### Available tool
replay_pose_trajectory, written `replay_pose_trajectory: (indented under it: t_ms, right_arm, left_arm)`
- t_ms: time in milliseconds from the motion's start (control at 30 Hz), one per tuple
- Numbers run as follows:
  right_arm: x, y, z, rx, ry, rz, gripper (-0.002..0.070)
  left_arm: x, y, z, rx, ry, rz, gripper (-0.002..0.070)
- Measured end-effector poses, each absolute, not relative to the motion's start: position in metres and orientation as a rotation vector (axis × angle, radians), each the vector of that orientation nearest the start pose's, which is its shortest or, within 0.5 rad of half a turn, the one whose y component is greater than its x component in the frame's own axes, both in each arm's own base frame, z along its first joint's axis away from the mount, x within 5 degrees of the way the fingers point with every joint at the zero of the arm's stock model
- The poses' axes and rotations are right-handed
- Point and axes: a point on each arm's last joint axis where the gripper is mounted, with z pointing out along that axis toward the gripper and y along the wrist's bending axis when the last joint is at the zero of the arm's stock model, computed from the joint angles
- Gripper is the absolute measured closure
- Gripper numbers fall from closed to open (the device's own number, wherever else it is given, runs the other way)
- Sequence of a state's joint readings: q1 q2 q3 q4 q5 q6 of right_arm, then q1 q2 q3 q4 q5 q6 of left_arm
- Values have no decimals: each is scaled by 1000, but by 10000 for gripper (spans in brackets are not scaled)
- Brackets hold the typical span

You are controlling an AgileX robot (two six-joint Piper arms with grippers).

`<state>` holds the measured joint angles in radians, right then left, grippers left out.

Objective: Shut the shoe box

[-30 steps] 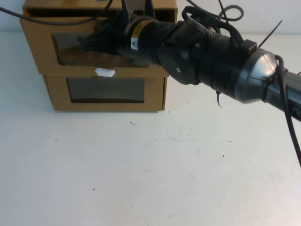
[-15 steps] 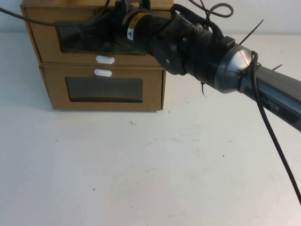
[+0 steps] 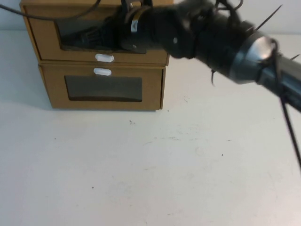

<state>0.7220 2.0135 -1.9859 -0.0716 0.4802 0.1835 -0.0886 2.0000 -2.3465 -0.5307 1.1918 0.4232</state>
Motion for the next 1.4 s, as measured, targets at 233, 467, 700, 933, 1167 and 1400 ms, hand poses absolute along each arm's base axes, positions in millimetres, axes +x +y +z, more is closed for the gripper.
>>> replay_pose_trajectory:
  t_ms: [233, 467, 700, 933, 1167, 1400]
  right_arm:
    - [314, 287, 425, -687, 2009, 526, 687]
    - [252, 230, 470, -746, 2077, 473, 687]
    - [156, 138, 490, -674, 2053, 452, 687]
    - [57, 45, 445, -513, 2018, 529, 687]
    - [13, 9, 372, -425, 1994, 632, 687]
    - [6, 4, 325, -392, 1839, 715, 687]
  left_arm:
    - [379, -71, 494, 599, 2021, -354, 677]
    - [324, -63, 534, 581, 1940, -299, 677]
    - [252, -55, 538, 552, 1901, -273, 677]
    - [161, -48, 491, 551, 1776, -263, 677]
    - [92, -41, 403, 457, 1612, -267, 677]
    - [50, -34, 320, 423, 1572, -235, 677]
